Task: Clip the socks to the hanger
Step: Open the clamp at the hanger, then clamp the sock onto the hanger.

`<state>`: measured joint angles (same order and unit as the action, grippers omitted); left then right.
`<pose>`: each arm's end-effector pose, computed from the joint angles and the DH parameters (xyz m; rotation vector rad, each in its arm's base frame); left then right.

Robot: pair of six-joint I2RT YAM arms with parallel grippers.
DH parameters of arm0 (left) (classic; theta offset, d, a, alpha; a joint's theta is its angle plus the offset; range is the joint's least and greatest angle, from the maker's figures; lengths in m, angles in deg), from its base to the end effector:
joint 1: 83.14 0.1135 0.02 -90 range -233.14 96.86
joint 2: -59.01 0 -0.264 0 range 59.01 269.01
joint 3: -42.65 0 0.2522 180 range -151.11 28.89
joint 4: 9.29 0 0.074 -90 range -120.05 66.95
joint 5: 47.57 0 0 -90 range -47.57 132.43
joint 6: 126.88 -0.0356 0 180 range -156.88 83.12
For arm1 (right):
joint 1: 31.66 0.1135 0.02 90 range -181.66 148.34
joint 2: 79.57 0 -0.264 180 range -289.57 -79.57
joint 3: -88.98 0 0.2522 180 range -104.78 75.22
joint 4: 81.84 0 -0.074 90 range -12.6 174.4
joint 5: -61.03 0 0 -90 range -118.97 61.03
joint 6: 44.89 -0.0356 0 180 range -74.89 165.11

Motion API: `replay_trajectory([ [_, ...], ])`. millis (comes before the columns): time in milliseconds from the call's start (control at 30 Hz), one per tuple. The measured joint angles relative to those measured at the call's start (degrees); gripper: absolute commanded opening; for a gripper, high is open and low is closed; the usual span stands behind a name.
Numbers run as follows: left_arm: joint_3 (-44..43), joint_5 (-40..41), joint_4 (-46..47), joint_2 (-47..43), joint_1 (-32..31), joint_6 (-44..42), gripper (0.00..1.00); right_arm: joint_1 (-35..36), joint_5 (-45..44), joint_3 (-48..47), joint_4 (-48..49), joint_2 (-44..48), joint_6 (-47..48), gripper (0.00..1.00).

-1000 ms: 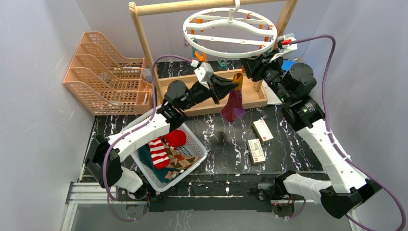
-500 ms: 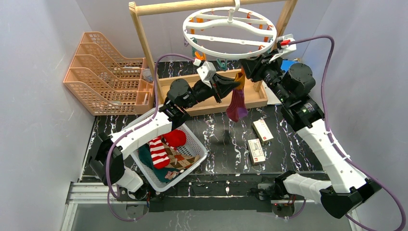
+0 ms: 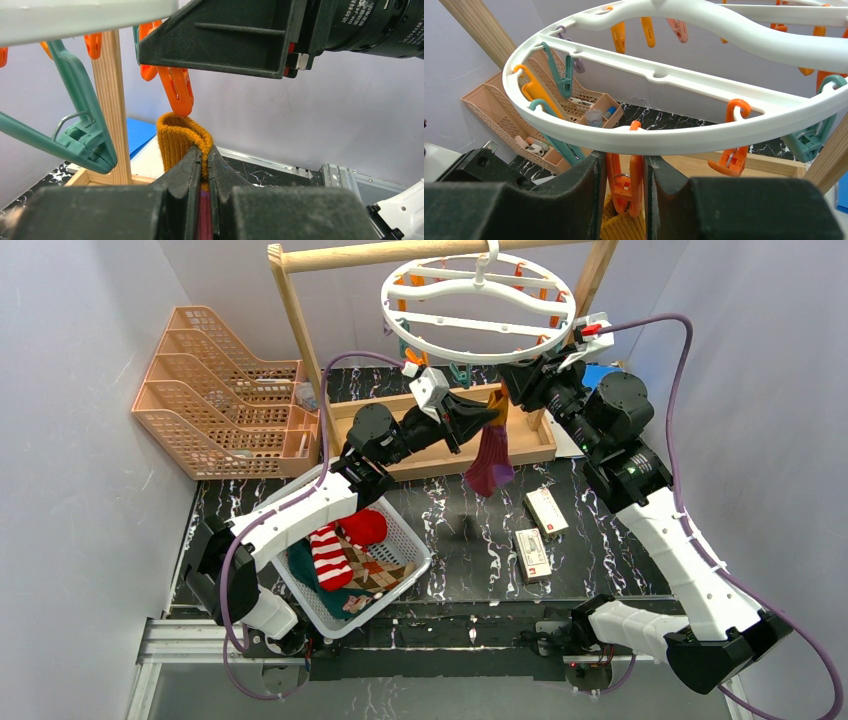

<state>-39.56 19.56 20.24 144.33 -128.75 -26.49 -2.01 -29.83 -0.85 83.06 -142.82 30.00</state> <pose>0.2321 -0.2569 0.4105 0.7095 0.9879 -1.0823 0.2037 0.1154 0.4839 -0.1644 1.3904 0.6425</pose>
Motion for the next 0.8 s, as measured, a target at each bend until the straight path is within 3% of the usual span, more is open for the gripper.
replay_trajectory([
  [800, -1.66, -0.07, -0.09, 0.00, -0.37, -1.77, 0.00, 0.20, -2.67, -0.68, -3.56, -1.01, -1.49, 0.01],
])
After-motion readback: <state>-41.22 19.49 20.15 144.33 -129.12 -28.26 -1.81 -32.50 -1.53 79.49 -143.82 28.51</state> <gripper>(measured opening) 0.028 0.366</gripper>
